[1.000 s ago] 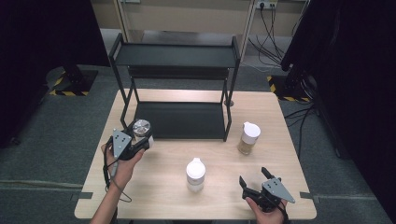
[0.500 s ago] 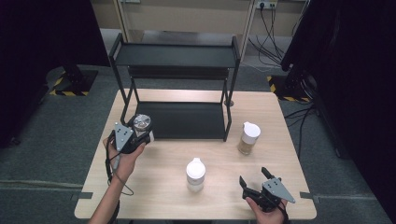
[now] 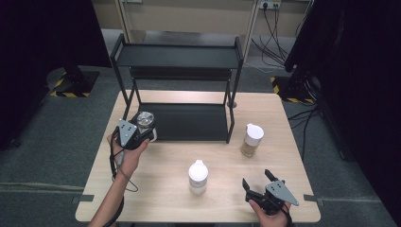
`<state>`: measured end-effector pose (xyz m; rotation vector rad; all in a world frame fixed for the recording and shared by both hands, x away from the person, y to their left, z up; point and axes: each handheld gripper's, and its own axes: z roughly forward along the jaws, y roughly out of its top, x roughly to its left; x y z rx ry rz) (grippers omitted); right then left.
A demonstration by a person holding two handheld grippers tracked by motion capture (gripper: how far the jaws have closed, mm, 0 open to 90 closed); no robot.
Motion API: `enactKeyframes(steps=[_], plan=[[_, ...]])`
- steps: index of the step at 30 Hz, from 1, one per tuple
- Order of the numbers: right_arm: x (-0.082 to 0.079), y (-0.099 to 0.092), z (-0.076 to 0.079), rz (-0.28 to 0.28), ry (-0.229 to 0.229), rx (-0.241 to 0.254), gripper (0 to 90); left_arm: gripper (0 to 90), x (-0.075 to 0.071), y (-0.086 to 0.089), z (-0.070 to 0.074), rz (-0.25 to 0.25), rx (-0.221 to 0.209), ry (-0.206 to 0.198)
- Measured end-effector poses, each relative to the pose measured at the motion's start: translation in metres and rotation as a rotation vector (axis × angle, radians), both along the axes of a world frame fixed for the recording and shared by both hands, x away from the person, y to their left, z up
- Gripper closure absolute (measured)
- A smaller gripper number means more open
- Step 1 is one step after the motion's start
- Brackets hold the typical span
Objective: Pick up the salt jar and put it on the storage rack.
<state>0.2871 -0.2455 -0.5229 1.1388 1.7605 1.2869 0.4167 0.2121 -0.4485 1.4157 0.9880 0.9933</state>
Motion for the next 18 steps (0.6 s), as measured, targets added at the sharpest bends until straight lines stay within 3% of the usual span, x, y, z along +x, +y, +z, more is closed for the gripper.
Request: enactKeyframes(steps=[18], plan=[[0.0, 0.0, 0.0, 0.0, 0.0, 0.003, 7.5, 35.3, 0.015, -0.002, 0.0, 0.003, 0.004, 0.008]])
